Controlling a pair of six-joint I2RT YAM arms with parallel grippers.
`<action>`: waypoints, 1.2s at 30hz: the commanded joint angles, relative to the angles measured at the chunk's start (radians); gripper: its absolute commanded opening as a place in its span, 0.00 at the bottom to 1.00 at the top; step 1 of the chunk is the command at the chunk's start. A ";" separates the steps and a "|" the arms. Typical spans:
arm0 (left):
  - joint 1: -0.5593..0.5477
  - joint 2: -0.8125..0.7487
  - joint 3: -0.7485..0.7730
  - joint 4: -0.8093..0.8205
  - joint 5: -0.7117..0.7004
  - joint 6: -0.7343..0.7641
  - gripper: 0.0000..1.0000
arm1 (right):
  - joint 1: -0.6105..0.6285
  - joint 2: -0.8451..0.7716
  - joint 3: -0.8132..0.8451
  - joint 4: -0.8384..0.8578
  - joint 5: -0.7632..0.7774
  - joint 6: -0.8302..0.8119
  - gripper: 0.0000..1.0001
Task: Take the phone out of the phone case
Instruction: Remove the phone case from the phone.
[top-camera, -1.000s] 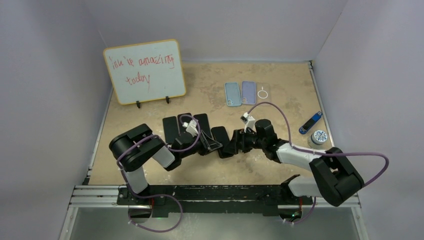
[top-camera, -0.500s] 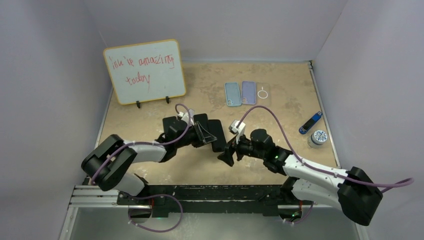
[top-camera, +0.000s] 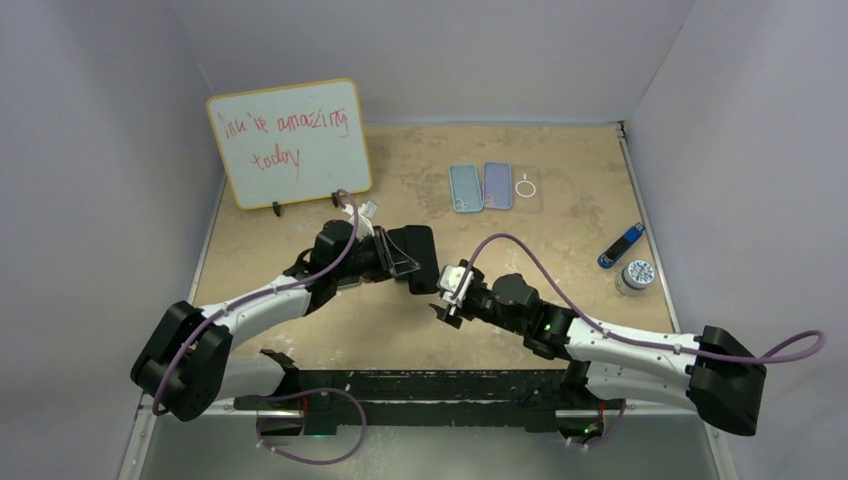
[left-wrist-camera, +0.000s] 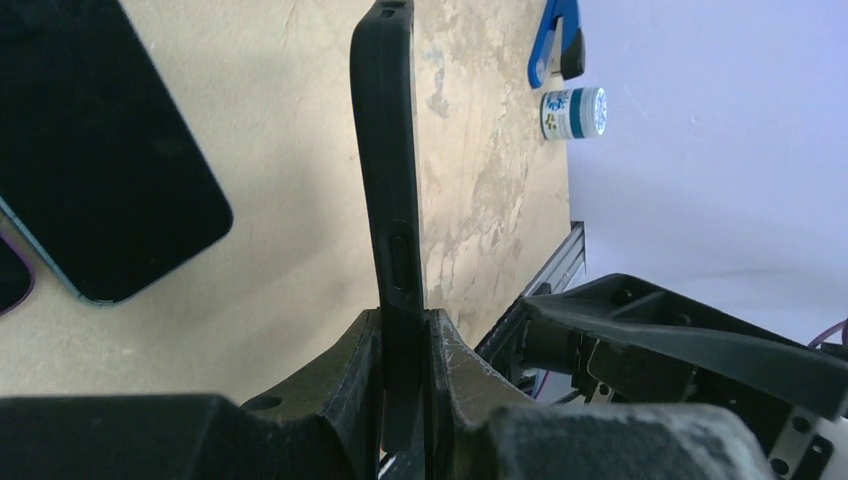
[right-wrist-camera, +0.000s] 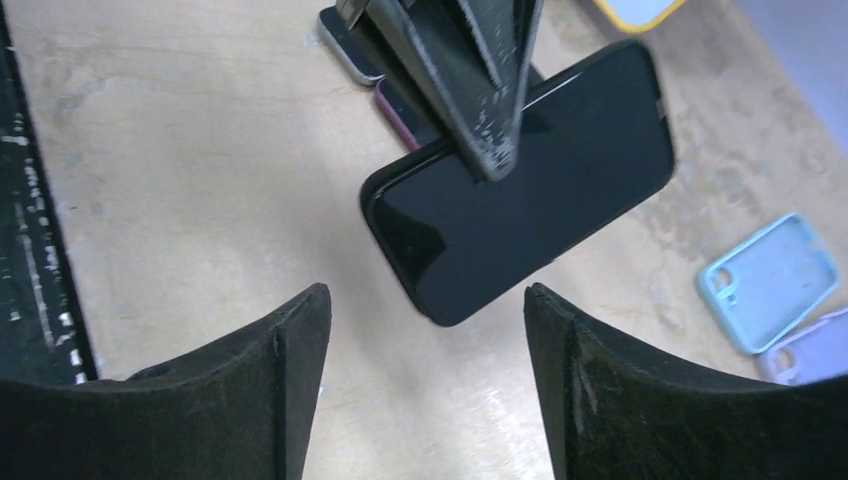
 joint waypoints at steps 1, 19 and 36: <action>0.029 -0.021 0.045 0.008 0.098 0.018 0.00 | 0.047 0.042 -0.002 0.142 0.130 -0.168 0.70; 0.046 -0.001 0.010 0.077 0.148 -0.042 0.00 | 0.107 0.176 0.045 0.184 0.186 -0.262 0.55; 0.046 0.010 -0.021 0.115 0.166 -0.079 0.00 | 0.131 0.226 0.036 0.302 0.286 -0.318 0.38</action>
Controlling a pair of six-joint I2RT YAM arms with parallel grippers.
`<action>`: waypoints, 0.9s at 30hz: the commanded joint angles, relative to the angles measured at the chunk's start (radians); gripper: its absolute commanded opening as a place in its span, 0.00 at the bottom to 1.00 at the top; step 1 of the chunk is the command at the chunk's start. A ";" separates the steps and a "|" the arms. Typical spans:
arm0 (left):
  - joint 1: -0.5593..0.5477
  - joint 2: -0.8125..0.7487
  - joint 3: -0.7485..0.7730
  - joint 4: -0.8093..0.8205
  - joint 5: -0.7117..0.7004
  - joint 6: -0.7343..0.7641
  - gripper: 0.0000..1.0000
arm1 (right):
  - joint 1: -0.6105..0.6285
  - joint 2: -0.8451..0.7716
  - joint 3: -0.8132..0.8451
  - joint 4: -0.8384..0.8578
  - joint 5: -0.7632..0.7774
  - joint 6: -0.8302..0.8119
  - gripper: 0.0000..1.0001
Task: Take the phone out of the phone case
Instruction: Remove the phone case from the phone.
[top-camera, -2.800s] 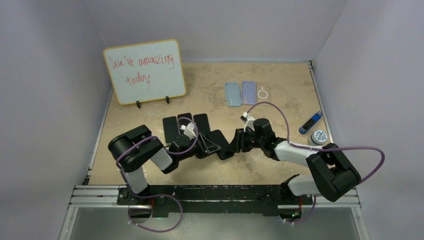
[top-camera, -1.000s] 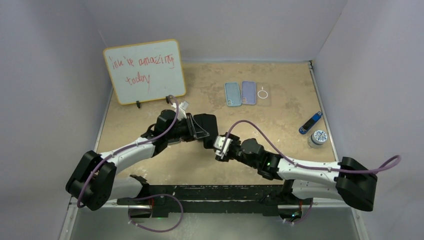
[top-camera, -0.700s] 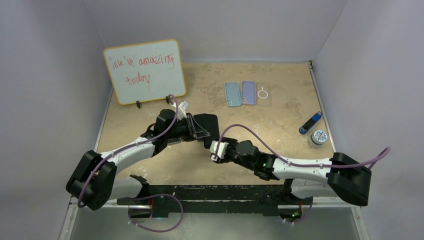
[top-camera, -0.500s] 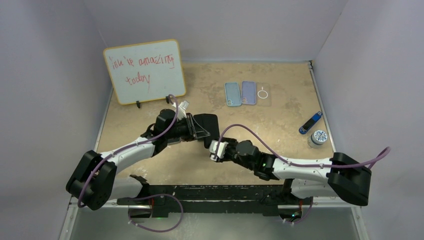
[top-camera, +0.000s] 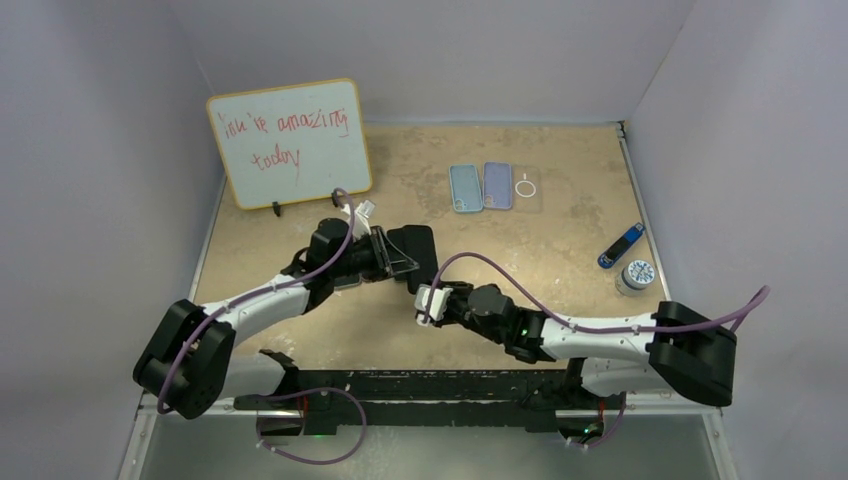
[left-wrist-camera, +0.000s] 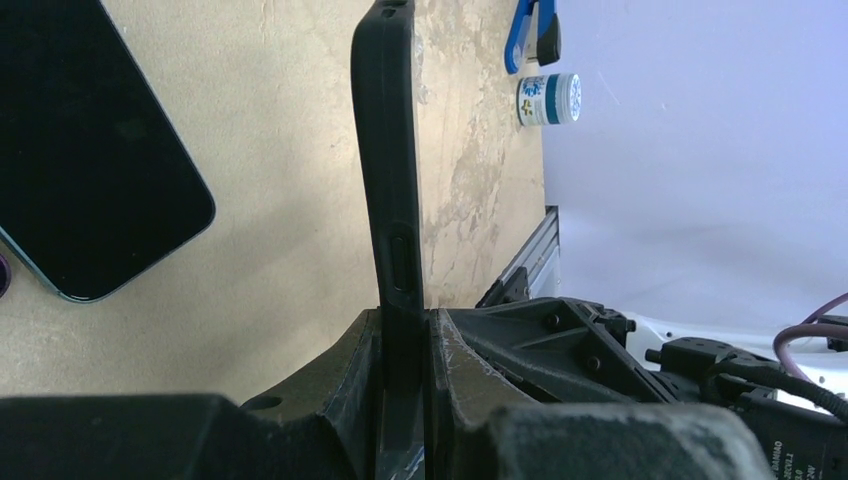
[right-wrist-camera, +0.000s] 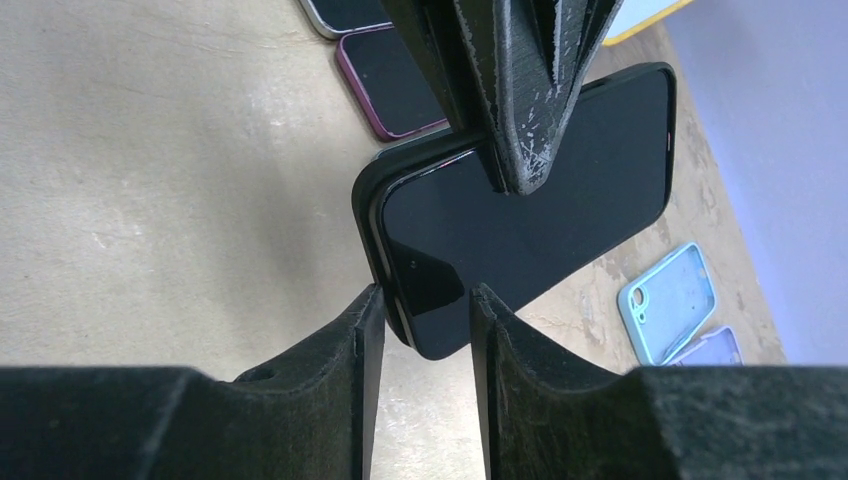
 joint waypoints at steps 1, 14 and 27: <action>0.001 0.000 -0.024 0.127 0.058 -0.061 0.00 | 0.008 0.021 0.026 0.150 0.099 -0.053 0.37; -0.004 0.009 -0.085 0.277 0.145 -0.183 0.00 | 0.013 0.106 0.042 0.272 0.229 -0.045 0.39; -0.120 0.061 -0.088 0.368 0.101 -0.267 0.00 | 0.014 0.146 0.041 0.456 0.179 -0.141 0.39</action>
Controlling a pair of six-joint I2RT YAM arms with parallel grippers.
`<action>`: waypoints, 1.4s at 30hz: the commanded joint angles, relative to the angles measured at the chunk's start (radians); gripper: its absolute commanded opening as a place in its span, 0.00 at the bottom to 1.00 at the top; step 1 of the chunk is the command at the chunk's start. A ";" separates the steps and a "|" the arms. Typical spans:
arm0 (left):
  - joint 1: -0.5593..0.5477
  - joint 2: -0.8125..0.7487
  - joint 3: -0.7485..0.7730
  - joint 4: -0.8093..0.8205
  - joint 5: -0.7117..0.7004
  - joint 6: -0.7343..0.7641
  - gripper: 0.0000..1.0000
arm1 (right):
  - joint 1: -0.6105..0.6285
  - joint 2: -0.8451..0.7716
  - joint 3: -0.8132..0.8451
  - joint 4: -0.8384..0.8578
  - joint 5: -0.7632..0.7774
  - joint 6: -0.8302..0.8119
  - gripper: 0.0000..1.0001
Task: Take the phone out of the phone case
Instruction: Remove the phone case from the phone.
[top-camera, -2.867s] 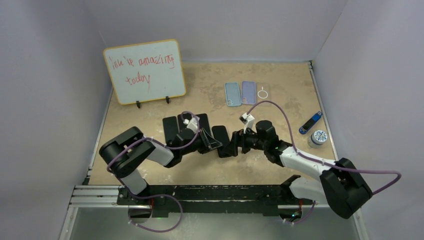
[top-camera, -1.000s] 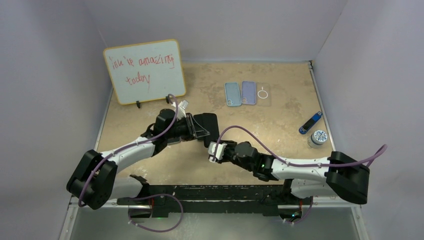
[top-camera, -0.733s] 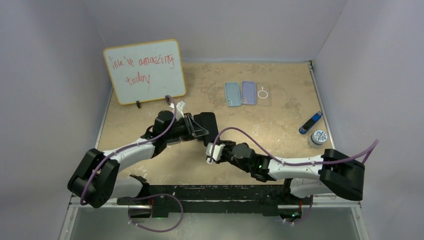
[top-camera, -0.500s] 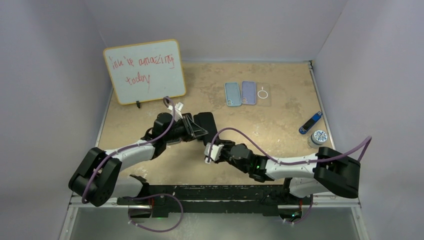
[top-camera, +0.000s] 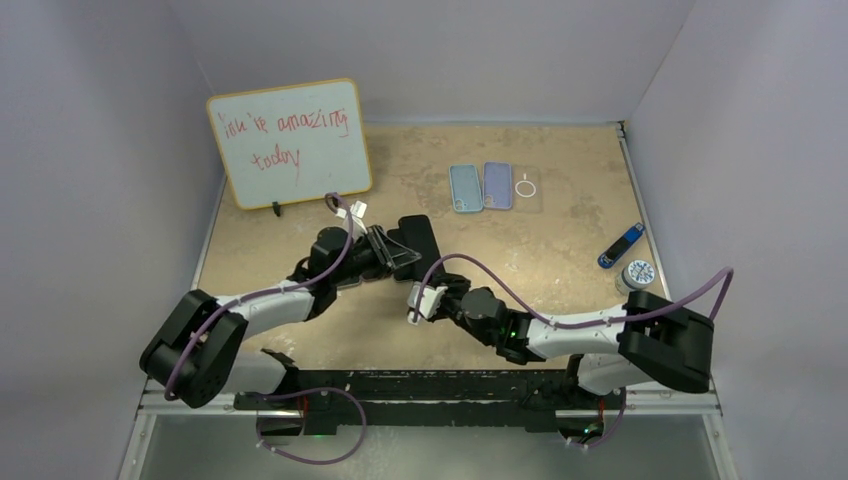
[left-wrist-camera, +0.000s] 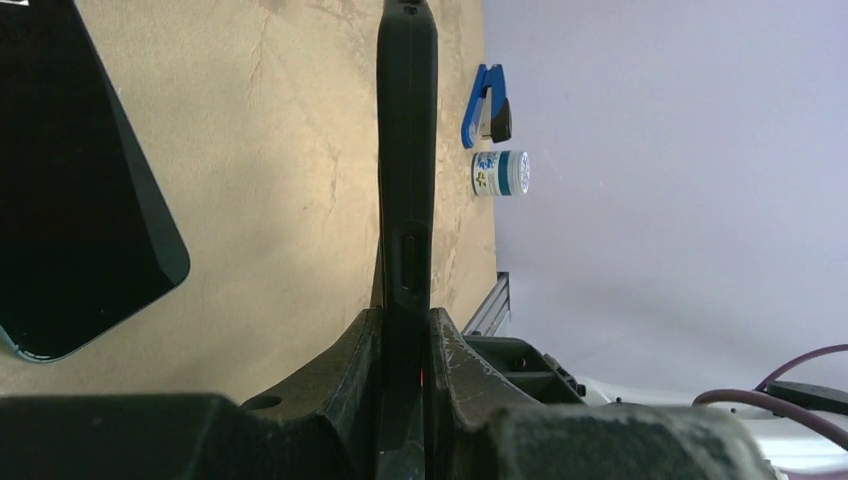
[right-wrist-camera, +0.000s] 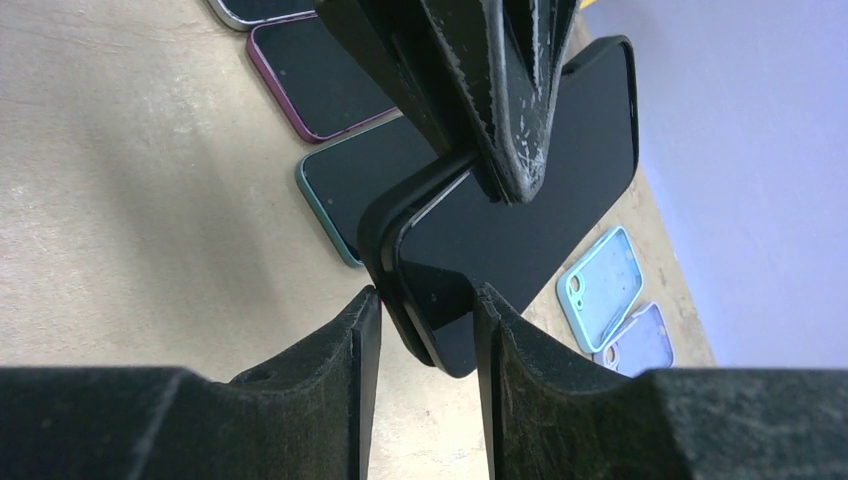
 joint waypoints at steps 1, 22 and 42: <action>-0.108 0.019 0.007 0.091 0.180 -0.089 0.00 | -0.010 0.013 0.041 0.258 0.006 -0.058 0.39; -0.122 -0.053 0.081 -0.163 -0.125 0.216 0.00 | -0.180 -0.197 0.195 -0.538 -0.219 0.890 0.76; -0.140 0.005 0.010 0.084 -0.084 0.163 0.00 | -0.447 -0.246 0.010 -0.379 -0.635 1.281 0.88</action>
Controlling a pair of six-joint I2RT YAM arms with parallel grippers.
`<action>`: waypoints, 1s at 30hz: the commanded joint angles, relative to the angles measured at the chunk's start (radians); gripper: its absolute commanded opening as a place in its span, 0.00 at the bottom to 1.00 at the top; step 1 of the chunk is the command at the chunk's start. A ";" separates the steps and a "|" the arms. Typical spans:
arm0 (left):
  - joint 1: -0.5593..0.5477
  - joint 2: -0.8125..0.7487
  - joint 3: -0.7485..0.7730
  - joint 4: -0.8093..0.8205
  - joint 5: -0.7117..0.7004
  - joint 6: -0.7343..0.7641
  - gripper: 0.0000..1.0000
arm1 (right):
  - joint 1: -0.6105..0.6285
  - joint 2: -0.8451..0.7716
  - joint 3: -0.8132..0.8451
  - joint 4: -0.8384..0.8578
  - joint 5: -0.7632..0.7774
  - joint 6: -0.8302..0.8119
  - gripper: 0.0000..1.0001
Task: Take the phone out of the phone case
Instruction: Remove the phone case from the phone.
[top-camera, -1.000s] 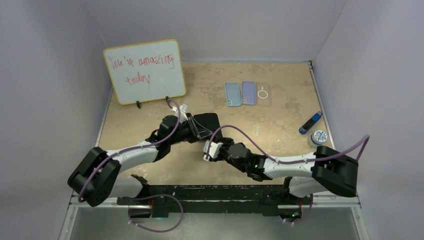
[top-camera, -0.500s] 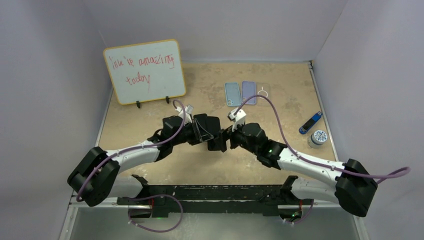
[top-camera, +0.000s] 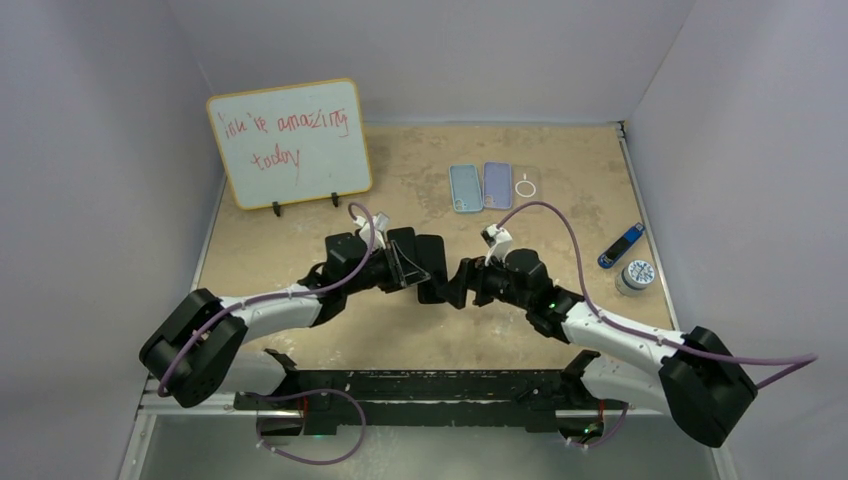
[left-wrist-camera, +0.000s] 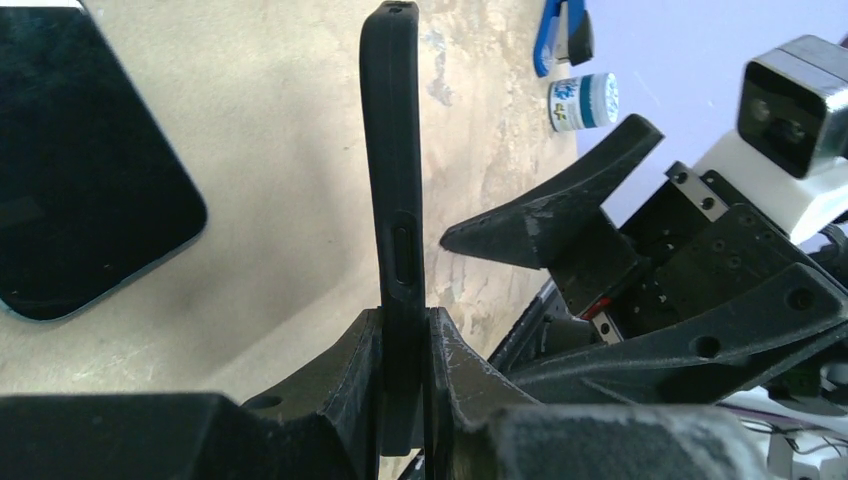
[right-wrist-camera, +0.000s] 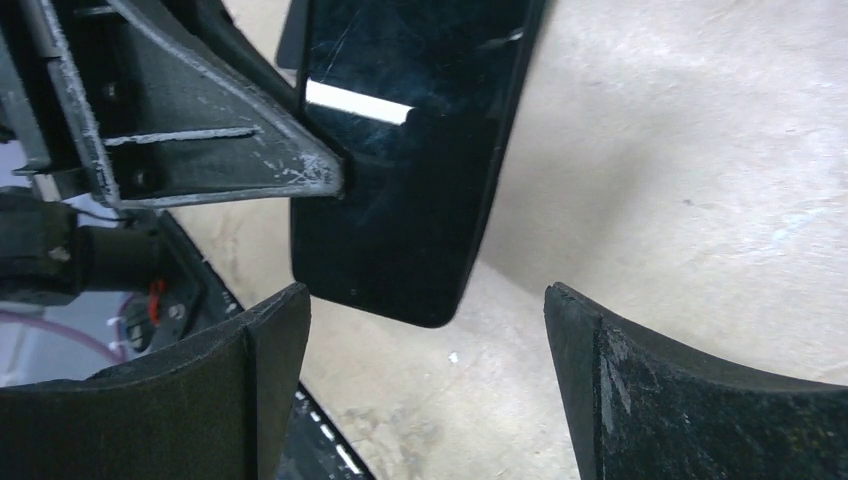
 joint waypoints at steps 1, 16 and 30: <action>-0.004 0.002 -0.024 0.250 0.061 -0.028 0.00 | -0.003 0.028 0.027 0.090 -0.101 0.072 0.87; -0.001 -0.042 -0.088 0.363 0.042 -0.060 0.00 | -0.039 0.015 -0.029 0.199 -0.206 0.188 0.60; 0.004 -0.096 -0.119 0.374 0.004 -0.071 0.00 | -0.044 -0.031 -0.054 0.178 -0.144 0.208 0.60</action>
